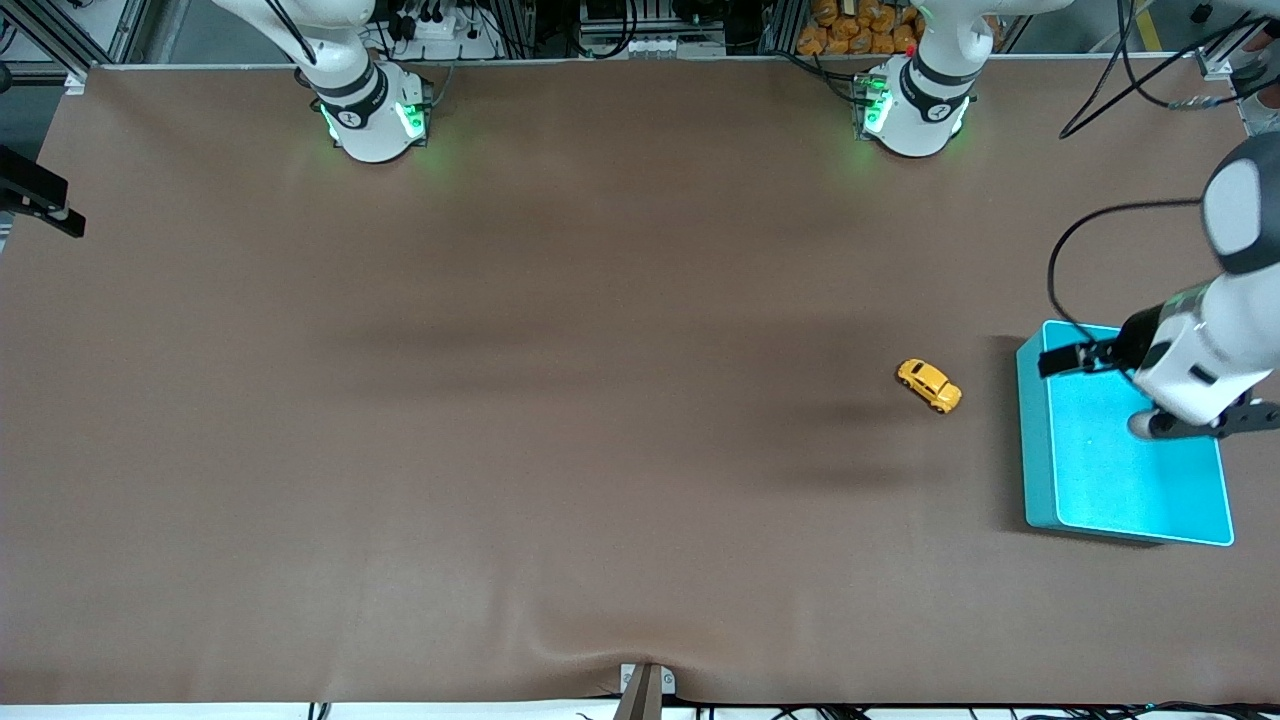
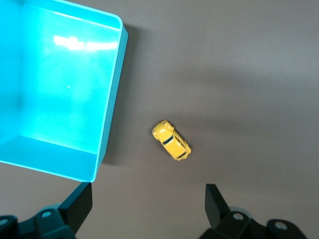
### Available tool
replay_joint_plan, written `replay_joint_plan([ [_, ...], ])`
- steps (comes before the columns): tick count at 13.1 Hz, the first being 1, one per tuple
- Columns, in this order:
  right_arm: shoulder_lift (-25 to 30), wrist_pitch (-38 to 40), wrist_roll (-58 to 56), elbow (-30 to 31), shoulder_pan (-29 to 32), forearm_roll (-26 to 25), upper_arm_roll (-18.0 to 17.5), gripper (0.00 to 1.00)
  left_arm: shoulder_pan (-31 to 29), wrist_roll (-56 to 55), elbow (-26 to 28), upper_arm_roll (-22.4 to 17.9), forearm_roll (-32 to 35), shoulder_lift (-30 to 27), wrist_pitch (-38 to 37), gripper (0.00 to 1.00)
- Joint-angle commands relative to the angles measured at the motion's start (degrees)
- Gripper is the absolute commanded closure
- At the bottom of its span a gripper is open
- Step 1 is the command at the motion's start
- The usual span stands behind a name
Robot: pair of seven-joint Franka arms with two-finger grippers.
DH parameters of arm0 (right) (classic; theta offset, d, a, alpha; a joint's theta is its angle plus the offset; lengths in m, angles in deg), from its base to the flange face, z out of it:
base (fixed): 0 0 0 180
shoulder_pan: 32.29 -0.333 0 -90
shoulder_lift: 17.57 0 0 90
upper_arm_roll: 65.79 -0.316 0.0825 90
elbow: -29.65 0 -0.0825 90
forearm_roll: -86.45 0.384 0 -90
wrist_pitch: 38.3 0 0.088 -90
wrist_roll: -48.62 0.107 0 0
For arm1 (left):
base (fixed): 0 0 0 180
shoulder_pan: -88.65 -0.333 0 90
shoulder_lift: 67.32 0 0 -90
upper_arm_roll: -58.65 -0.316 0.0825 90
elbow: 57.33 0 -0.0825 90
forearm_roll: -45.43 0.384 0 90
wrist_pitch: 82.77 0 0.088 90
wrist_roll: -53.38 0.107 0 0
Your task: Wind and store yellow beetle car
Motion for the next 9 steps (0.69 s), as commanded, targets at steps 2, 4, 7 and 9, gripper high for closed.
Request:
replay_joint_plan([
  [2, 11.92, -10.6, 2.84, 19.24, 0.2, -0.13, -0.13, 0.0, -0.16, -7.43, -0.99, 0.0, 1.19, 6.2, 3.99, 0.0],
  [4, 16.33, -14.58, 2.84, 25.95, 0.2, -0.04, -0.22, 0.0, -0.33, -10.94, -0.3, 0.0, 1.45, 7.44, 5.49, 0.0],
  [7, 16.53, -12.76, 4.49, 25.89, -0.24, 0.31, -0.31, 0.0, 0.19, -19.72, 5.75, 0.18, 1.63, 7.8, 9.69, 0.0],
  [9, 15.39, -11.34, 5.03, 23.61, -1.64, 0.48, -0.22, 0.0, 0.11, -22.46, 10.76, 0.44, 1.37, 6.05, 13.39, 0.0],
])
